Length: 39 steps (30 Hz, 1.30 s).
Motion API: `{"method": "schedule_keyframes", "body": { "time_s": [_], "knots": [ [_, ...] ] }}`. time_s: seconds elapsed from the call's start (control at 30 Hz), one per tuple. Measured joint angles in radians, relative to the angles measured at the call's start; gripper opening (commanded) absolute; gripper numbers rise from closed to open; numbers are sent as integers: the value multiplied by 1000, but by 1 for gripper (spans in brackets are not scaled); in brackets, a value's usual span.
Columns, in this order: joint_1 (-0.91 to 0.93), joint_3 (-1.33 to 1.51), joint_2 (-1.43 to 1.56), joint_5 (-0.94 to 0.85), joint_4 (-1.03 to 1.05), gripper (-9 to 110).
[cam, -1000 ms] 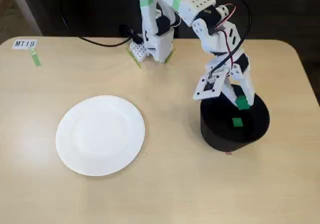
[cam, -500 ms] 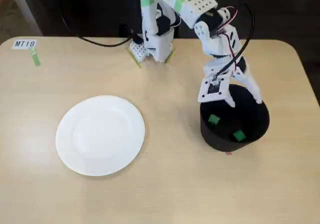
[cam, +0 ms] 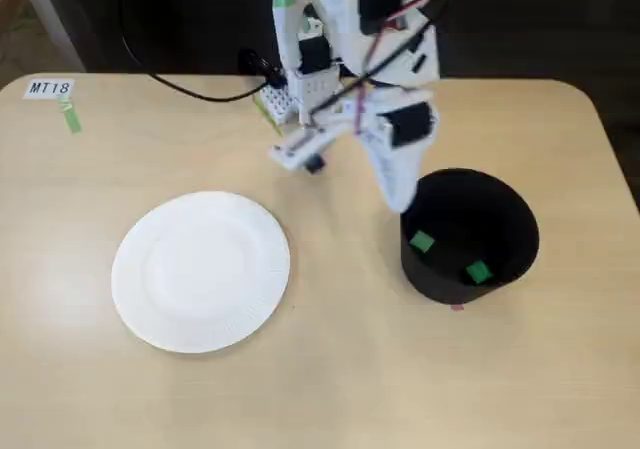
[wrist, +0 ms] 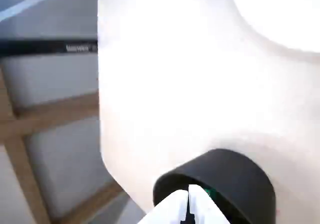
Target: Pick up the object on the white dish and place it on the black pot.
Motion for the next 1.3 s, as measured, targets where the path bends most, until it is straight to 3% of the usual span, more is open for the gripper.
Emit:
{"method": "schedule_keyframes", "body": {
  "time_s": [0.17,0.77,1.3],
  "knots": [
    [117,293,293,63,-37,0],
    [133,1120,1160,58,-28,0],
    [146,1243,1180,-32,14,0]
  ]
}}
